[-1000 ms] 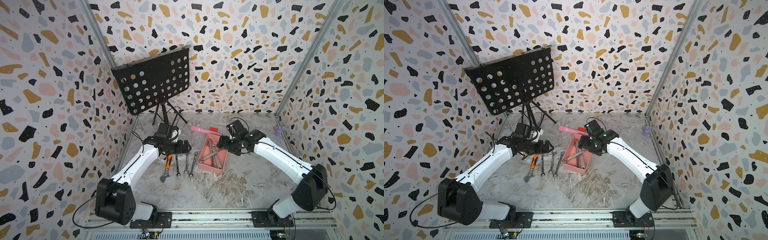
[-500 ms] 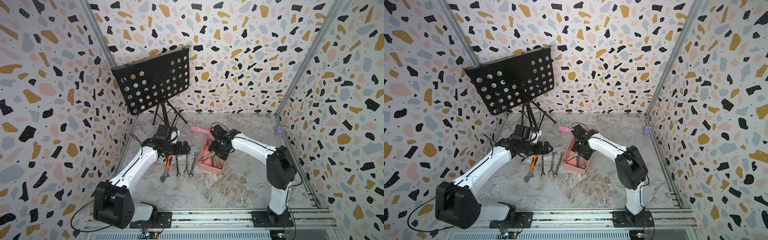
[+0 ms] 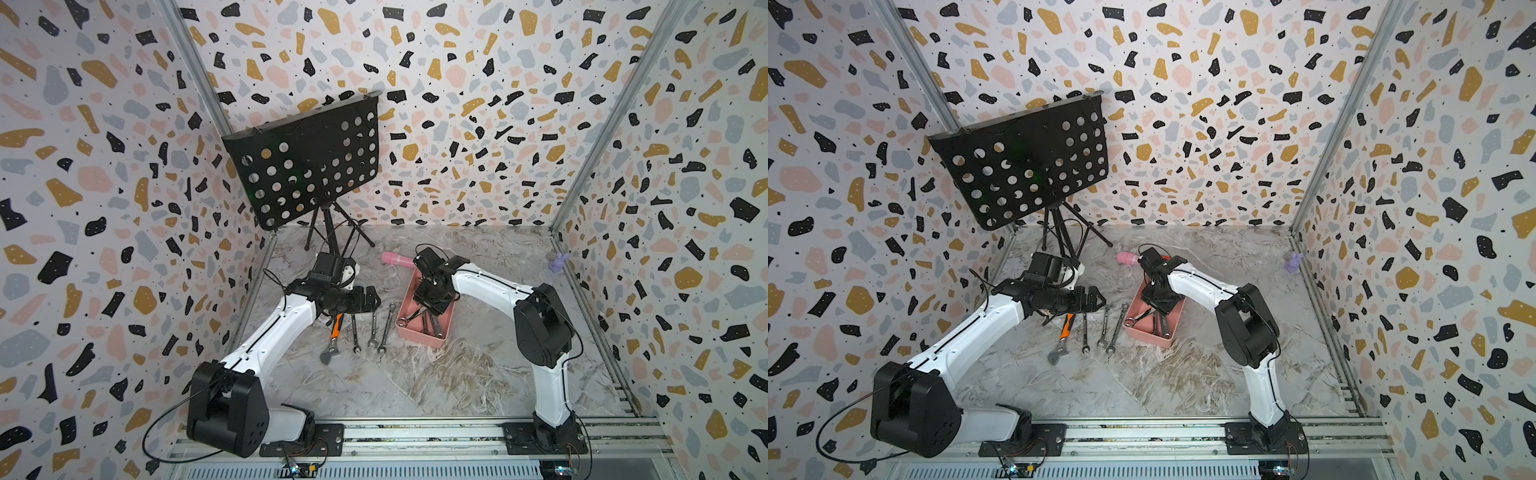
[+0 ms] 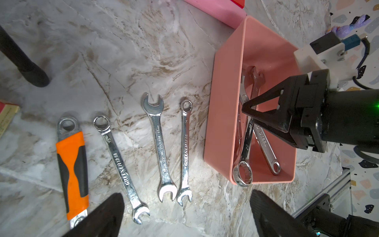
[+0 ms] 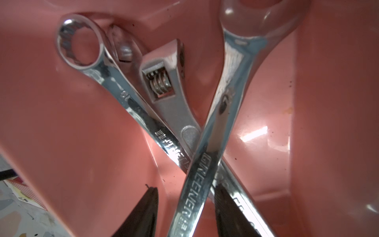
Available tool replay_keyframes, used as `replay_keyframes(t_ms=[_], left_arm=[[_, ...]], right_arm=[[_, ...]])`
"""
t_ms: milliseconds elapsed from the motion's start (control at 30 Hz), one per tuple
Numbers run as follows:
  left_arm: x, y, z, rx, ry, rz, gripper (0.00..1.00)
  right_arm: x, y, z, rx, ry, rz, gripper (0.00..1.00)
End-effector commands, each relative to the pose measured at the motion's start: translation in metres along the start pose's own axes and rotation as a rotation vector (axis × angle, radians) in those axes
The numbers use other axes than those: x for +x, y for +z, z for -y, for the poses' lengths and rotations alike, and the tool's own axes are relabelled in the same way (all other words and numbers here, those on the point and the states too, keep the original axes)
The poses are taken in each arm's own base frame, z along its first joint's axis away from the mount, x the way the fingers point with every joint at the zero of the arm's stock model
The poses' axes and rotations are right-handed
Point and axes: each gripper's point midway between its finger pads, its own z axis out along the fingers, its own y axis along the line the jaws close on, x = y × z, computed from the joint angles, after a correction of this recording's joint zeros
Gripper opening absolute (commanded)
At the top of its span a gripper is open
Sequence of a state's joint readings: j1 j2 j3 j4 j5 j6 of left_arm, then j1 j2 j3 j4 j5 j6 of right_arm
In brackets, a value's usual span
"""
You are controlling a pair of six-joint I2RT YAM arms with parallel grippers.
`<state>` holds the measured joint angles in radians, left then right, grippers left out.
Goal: Take out the wrench from the storage box
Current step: Pick up the wrench from the storage box.
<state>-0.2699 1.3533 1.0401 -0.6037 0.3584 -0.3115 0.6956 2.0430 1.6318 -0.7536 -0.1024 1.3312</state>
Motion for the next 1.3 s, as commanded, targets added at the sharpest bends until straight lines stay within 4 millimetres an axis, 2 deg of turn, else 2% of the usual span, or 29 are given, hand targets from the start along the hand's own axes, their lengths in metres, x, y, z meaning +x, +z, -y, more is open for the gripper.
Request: replay_keyframes(t_ms=[0, 200, 433, 533, 700, 933, 1067, 1267], left_arm=[[0.001, 0.003, 0.000, 0.002, 0.026, 0.000, 1.00], [0.003, 0.006, 0.000, 0.007, 0.028, -0.017, 1.00], [0.007, 0.008, -0.002, 0.003, 0.028, -0.032, 1.00], [0.008, 0.009, -0.003, 0.000, 0.026, -0.038, 1.00], [0.009, 0.009, -0.004, -0.004, 0.028, -0.039, 1.00], [0.012, 0.011, -0.004, 0.001, 0.023, -0.051, 1.00], [0.011, 0.013, -0.003, 0.009, 0.021, -0.057, 1.00], [0.010, 0.015, -0.003, 0.014, 0.016, -0.064, 1.00]], right_arm=[[0.013, 0.006, -0.003, 0.001, 0.024, -0.053, 0.46], [0.017, 0.016, -0.010, -0.026, 0.045, -0.085, 0.39], [0.029, 0.017, -0.012, -0.044, 0.079, -0.122, 0.36], [0.026, 0.018, -0.011, -0.040, 0.075, -0.102, 0.30], [0.018, 0.001, -0.013, -0.044, 0.050, -0.052, 0.20], [0.015, -0.025, -0.003, -0.027, 0.040, -0.004, 0.04], [0.017, -0.035, 0.008, -0.026, 0.037, 0.008, 0.00], [0.017, -0.051, 0.016, -0.039, 0.009, 0.038, 0.00]])
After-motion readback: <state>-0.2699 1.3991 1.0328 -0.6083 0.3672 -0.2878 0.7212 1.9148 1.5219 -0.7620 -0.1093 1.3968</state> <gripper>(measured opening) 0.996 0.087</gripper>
